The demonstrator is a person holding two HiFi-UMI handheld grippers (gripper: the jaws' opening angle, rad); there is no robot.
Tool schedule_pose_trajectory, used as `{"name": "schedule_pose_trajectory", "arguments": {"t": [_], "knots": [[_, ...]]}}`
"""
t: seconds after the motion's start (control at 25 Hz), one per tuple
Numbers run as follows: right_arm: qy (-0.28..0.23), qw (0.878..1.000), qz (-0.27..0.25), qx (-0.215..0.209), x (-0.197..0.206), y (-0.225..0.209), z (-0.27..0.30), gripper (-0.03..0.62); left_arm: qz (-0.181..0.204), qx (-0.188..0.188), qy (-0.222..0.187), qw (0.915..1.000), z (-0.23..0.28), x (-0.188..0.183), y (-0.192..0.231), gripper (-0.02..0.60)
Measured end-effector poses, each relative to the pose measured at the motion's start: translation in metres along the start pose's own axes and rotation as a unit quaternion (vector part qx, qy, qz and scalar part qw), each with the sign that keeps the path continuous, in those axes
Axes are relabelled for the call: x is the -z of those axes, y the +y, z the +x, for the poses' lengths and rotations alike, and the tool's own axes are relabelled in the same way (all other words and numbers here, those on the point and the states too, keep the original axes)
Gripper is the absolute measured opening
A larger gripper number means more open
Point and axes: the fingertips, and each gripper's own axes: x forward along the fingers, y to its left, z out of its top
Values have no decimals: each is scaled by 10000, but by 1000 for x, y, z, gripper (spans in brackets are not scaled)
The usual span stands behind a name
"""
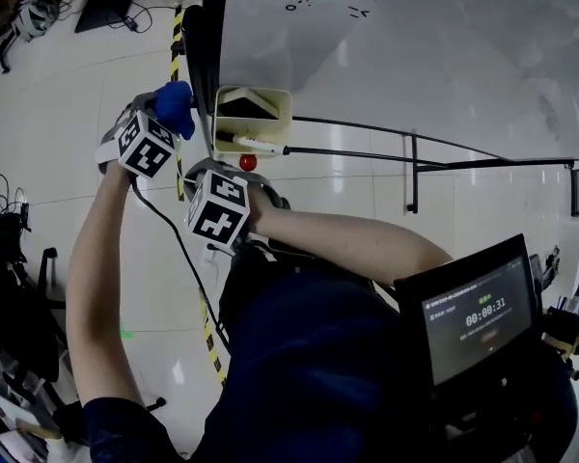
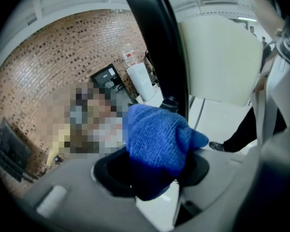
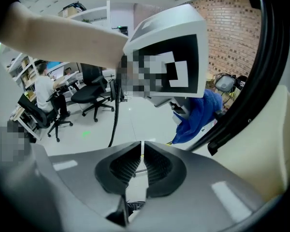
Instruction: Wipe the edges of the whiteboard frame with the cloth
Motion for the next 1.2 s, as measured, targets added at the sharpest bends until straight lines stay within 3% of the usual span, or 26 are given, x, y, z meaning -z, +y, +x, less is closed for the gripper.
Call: {"name": "schedule_pose_trajectory", "arguments": {"t": [0.16, 0.36, 0.44, 0.6, 0.84, 1.2], "knots": [[-14, 9998, 174, -96, -10, -2, -9, 25, 266, 124, -57, 9996, -10, -25, 5, 192], [0, 9998, 116, -176, -25, -5, -16, 23, 1295, 68, 284, 9912, -17, -49, 11, 192], [1, 9998, 111, -166, -29, -5, -19, 23, 1442, 37, 277, 9892, -21, -57, 12, 192], [-16, 9998, 55, -187, -35, -5, -24, 21, 1033, 130, 60, 9945, -34, -70, 16, 192], [-100, 9998, -1, -165, -46, -9, -33, 21, 93, 661, -135, 9977, -55, -84, 14, 192], [-287, 9993, 110, -213, -66, -6, -50, 21, -114, 704, -288, 9970, -92, -103, 23, 192]]}}
